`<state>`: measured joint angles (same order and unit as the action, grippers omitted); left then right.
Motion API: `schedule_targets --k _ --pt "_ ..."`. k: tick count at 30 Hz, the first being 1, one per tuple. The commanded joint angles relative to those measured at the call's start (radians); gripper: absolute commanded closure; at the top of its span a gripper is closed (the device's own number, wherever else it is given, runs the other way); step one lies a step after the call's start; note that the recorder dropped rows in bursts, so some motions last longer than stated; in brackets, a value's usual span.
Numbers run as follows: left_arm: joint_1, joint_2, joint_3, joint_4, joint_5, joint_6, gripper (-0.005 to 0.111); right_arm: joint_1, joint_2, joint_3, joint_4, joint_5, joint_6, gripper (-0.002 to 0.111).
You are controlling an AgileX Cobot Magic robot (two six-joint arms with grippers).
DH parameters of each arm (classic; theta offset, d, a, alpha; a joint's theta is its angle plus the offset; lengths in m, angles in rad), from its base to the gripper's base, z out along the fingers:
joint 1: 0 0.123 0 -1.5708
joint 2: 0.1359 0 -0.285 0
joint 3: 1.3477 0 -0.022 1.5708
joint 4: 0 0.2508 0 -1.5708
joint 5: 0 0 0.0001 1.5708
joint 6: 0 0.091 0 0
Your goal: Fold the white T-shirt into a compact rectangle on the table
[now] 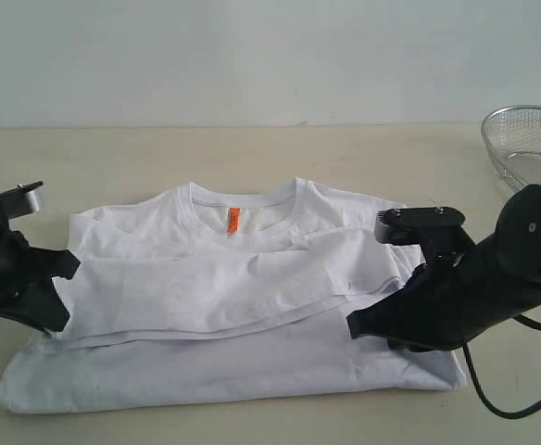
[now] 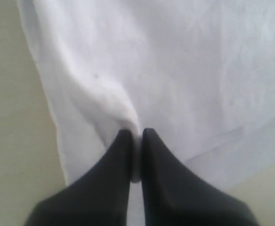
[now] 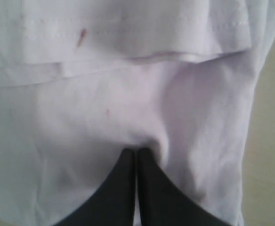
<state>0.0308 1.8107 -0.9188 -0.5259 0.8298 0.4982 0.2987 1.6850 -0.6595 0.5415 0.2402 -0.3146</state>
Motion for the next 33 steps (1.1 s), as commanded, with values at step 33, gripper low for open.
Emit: schedule_targets --k 33 --pt "-0.004 0.081 -0.333 -0.032 -0.062 -0.02 0.102 0.002 0.002 -0.063 0.0 -0.15 0.02 0.108"
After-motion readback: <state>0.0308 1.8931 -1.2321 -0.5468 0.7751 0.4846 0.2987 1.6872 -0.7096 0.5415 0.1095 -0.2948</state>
